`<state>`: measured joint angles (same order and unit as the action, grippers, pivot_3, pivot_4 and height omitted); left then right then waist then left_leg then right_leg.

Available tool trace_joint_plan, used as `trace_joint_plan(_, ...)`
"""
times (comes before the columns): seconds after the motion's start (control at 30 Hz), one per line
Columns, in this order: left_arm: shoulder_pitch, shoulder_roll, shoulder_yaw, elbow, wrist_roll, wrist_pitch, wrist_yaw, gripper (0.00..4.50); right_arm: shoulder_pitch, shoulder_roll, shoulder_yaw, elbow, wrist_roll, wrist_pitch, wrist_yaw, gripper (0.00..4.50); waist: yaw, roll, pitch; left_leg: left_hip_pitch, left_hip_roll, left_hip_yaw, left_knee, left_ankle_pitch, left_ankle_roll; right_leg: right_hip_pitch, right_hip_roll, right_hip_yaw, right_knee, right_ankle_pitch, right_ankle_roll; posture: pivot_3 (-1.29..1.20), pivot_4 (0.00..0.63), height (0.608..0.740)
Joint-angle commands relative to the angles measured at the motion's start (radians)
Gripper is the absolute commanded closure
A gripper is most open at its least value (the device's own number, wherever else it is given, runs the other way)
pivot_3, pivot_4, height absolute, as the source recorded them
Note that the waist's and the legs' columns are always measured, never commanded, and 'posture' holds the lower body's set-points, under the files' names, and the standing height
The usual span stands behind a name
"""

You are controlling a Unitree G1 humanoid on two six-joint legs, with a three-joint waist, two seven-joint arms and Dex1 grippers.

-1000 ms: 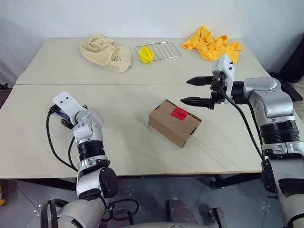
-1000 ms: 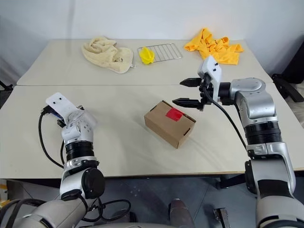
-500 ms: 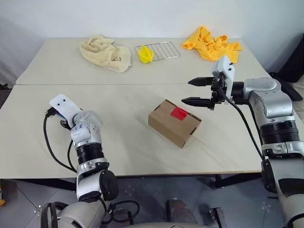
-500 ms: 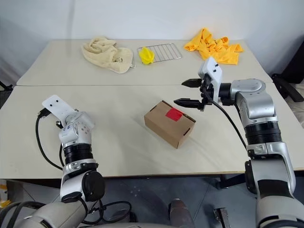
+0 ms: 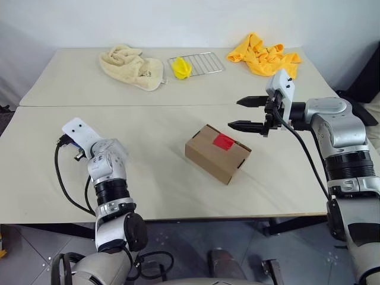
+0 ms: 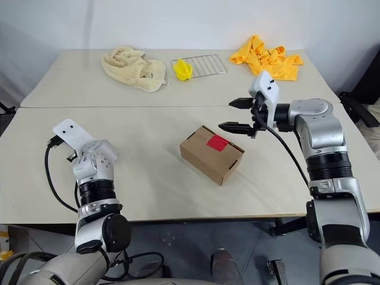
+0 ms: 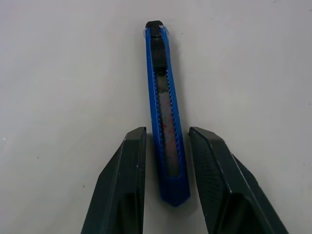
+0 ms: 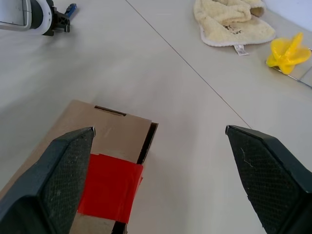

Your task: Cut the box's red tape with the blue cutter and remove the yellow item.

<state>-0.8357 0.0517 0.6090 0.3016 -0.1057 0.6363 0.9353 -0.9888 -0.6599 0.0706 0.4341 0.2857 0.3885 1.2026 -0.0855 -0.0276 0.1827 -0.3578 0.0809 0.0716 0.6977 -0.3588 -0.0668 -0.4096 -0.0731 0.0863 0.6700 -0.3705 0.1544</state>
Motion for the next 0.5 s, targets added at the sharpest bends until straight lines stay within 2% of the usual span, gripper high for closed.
trace_joint_plan(0.03,0.040,0.003,0.021,-0.004,-0.003,0.033,0.015,3.95,-0.011,-0.020,-0.040,-0.017,0.001,-0.019,-0.009,0.00,-0.001,0.000,0.000,0.000,0.000,0.000,0.000,0.000,0.000,0.000,0.000,0.000,0.000,0.000,0.000,0.00,0.150,0.740)
trace_joint_plan(0.07,0.043,0.005,0.021,-0.008,-0.005,0.037,0.012,4.06,-0.009,-0.021,-0.040,-0.018,0.001,-0.019,-0.009,0.00,-0.001,0.000,0.000,0.000,0.000,0.000,0.000,0.000,0.000,0.000,0.000,0.000,0.000,0.000,0.000,0.00,0.150,0.740)
trace_joint_plan(0.37,0.069,0.032,0.000,-0.074,0.001,0.111,-0.030,4.06,-0.002,-0.023,-0.047,-0.025,0.001,-0.015,-0.021,0.00,-0.001,0.000,0.000,0.001,0.000,0.001,0.000,0.000,0.000,0.000,0.000,0.000,0.000,0.000,0.000,0.00,0.150,0.740)
trace_joint_plan(0.5,0.089,0.075,-0.027,-0.119,-0.018,0.180,-0.131,4.06,0.008,-0.025,-0.055,-0.040,0.004,-0.009,-0.028,0.00,0.000,0.000,0.000,0.001,0.000,0.001,0.000,0.000,0.000,0.000,0.000,0.000,0.000,0.000,0.000,0.00,0.150,0.740)
